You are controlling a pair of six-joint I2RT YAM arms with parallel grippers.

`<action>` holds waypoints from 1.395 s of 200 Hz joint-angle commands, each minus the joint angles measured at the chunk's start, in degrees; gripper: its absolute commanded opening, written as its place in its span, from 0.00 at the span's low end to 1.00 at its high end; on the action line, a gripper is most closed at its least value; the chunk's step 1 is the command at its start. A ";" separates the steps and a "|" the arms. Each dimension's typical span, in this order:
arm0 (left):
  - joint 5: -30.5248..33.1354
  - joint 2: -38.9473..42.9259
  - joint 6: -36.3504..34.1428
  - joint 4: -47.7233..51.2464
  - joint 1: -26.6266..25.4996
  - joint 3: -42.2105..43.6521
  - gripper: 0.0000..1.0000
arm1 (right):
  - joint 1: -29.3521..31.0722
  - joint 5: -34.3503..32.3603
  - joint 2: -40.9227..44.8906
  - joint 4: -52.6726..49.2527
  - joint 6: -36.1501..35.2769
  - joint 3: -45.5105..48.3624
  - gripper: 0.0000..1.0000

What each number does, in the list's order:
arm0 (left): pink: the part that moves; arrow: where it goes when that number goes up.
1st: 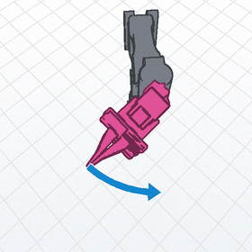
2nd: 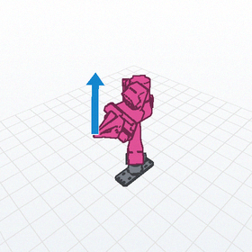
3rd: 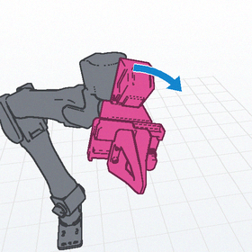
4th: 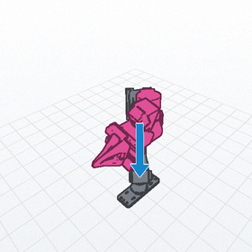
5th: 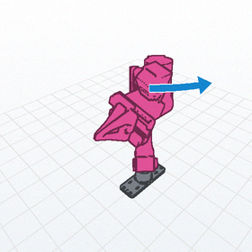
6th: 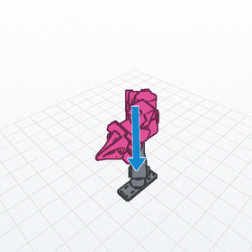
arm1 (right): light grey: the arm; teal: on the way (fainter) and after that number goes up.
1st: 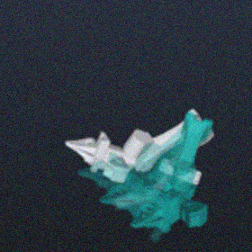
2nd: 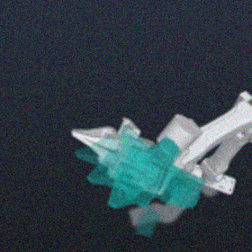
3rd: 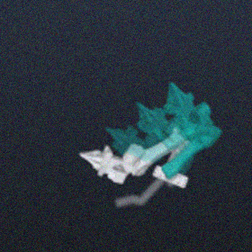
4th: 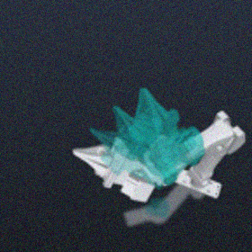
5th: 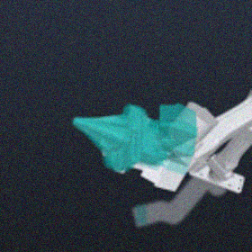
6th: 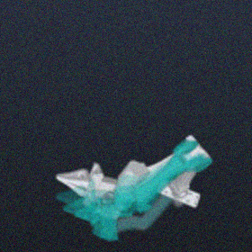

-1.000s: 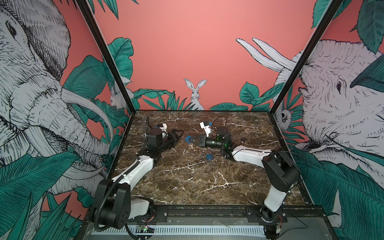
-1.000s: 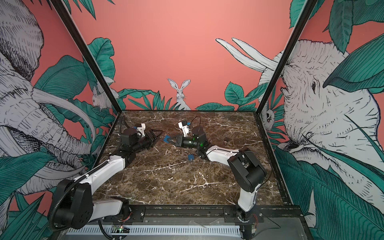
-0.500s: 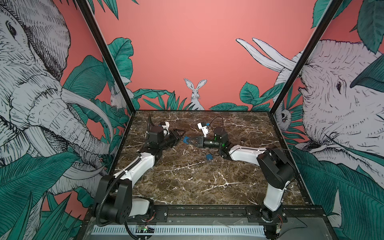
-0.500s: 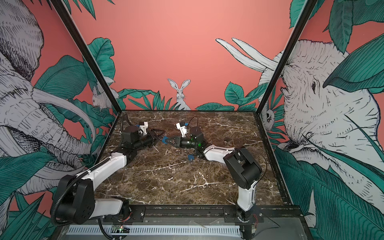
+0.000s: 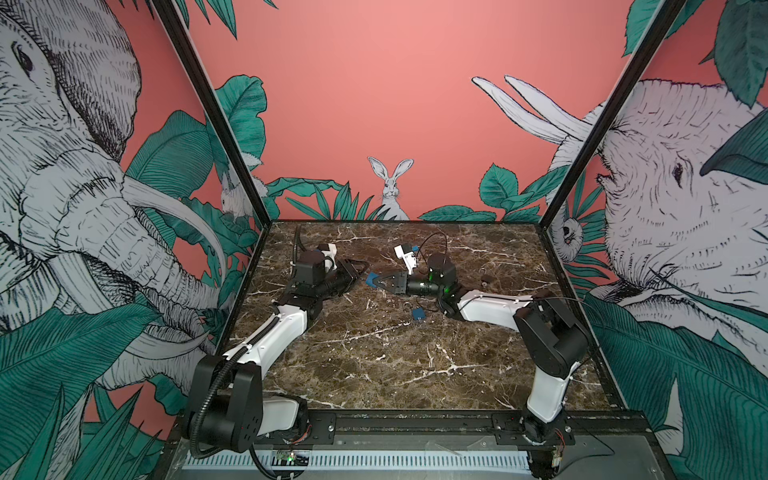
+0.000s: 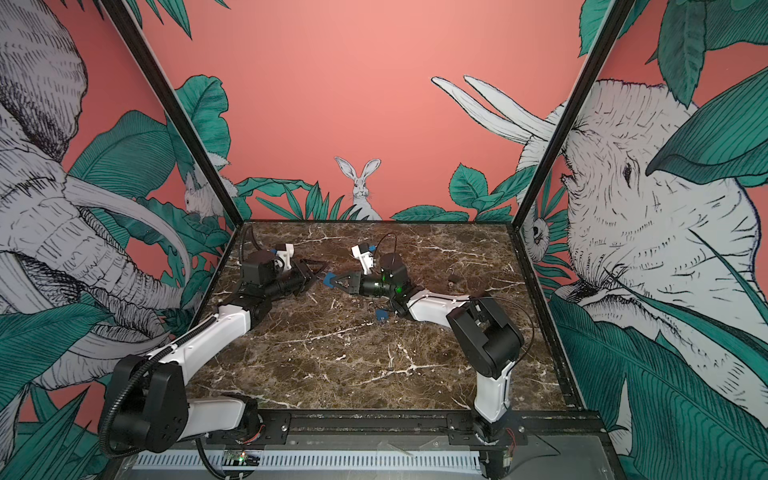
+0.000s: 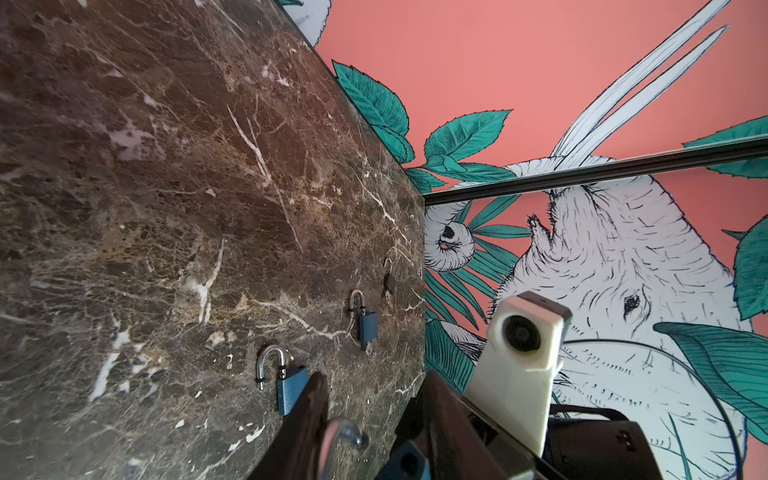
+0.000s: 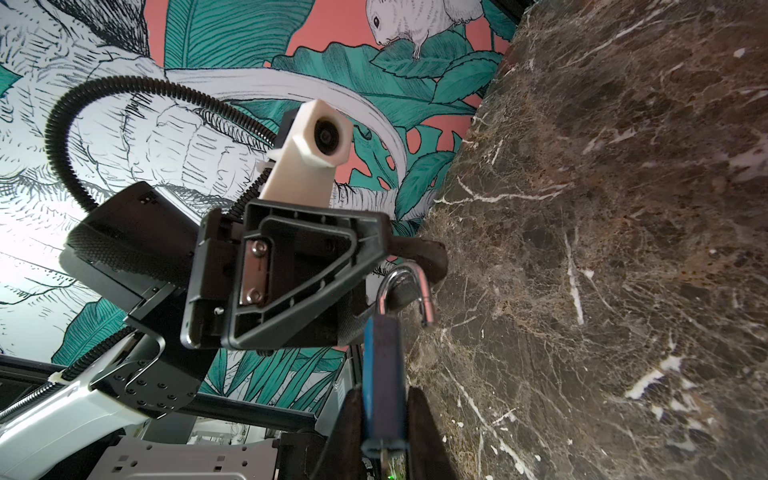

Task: Lock with the key

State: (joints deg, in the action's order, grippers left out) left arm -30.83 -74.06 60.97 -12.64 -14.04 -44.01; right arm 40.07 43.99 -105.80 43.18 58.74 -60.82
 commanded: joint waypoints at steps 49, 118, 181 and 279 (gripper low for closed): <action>-0.52 2.18 -0.16 -1.88 0.60 0.07 0.34 | 0.20 0.69 1.17 3.49 0.20 -0.35 0.00; 0.28 2.54 -0.55 -2.32 0.63 1.10 0.26 | 0.17 0.83 1.13 3.76 0.24 -0.11 0.00; 0.69 3.10 -1.40 -4.04 0.68 1.82 0.19 | 0.15 0.51 1.47 4.06 0.41 0.52 0.00; 0.87 4.31 -3.08 -8.14 1.02 4.39 0.07 | -0.74 -0.60 0.69 8.60 6.54 1.69 0.00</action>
State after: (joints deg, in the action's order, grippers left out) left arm -29.98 -72.73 59.96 -15.84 -13.34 -41.17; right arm 39.92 43.97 -105.80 46.41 61.52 -59.79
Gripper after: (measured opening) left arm 0.083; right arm 0.146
